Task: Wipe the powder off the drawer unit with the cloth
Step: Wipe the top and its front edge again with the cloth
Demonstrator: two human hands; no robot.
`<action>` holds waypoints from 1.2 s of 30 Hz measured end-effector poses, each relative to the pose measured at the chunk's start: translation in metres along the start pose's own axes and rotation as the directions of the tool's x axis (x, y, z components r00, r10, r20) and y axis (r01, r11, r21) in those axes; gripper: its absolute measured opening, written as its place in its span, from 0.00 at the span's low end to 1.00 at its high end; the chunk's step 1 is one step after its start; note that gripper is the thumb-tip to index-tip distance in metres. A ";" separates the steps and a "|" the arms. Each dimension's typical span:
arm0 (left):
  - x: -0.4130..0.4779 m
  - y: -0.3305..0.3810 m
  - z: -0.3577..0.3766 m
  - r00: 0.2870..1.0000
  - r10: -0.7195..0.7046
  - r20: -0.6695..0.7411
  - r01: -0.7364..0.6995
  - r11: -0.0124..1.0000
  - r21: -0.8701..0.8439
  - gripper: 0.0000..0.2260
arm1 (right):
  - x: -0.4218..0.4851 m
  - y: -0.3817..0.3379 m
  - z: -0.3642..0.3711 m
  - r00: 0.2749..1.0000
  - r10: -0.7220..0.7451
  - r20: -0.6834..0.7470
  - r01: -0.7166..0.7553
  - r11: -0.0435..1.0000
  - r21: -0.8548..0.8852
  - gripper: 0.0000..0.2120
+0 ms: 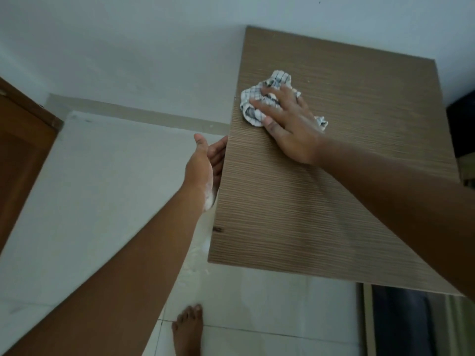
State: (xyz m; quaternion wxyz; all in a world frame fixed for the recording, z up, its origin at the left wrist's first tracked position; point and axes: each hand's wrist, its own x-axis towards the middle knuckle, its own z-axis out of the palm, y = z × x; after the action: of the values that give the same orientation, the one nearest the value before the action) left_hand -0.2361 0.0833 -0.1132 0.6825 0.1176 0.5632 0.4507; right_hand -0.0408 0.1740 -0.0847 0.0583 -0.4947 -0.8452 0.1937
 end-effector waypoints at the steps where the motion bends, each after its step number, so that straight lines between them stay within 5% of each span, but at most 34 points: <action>1: 0.000 0.000 0.000 1.000 -0.002 -0.001 0.002 1.000 0.002 0.35 | -0.013 -0.003 0.002 1.000 -0.013 0.009 0.013 1.000 -0.004 0.22; 13: -0.008 -0.002 0.004 0.999 0.009 -0.038 -0.008 0.999 0.034 0.37 | -0.132 -0.048 0.037 0.992 -0.120 -0.038 0.120 0.993 -0.010 0.31; 19: -0.017 -0.008 0.006 1.000 0.015 0.001 -0.015 0.998 -0.059 0.39 | -0.182 -0.069 0.053 0.971 -0.219 -0.097 0.232 0.962 0.142 0.20; 24: -0.016 -0.009 0.010 0.999 0.017 0.052 -0.011 0.993 -0.118 0.38 | -0.223 -0.082 0.060 0.939 -0.330 -0.095 0.341 0.930 0.141 0.23; 28: -0.014 -0.009 0.007 0.998 0.026 0.053 -0.021 0.996 -0.088 0.39 | -0.254 -0.094 0.065 0.884 -0.467 0.026 0.449 0.862 0.234 0.19; 31: -0.009 -0.009 0.006 0.999 0.017 0.040 -0.014 0.997 -0.078 0.39 | -0.254 -0.102 0.055 0.927 -0.375 -0.007 0.352 0.863 0.361 0.21; 34: -0.002 0.000 0.008 0.999 0.023 0.027 -0.020 0.997 -0.075 0.40 | -0.208 -0.101 0.033 0.973 -0.124 -0.197 0.205 0.858 0.471 0.23; 36: 0.004 0.005 0.012 0.999 0.028 0.034 -0.025 0.997 -0.079 0.41 | -0.159 -0.094 0.013 0.940 0.058 -0.337 0.130 0.852 0.507 0.20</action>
State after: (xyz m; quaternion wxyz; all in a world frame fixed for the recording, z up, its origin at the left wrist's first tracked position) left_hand -0.2285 0.0936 -0.1085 0.6903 0.1063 0.5314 0.4794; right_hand -0.0407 -0.0071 -0.0460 0.3390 -0.4700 -0.7469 0.3261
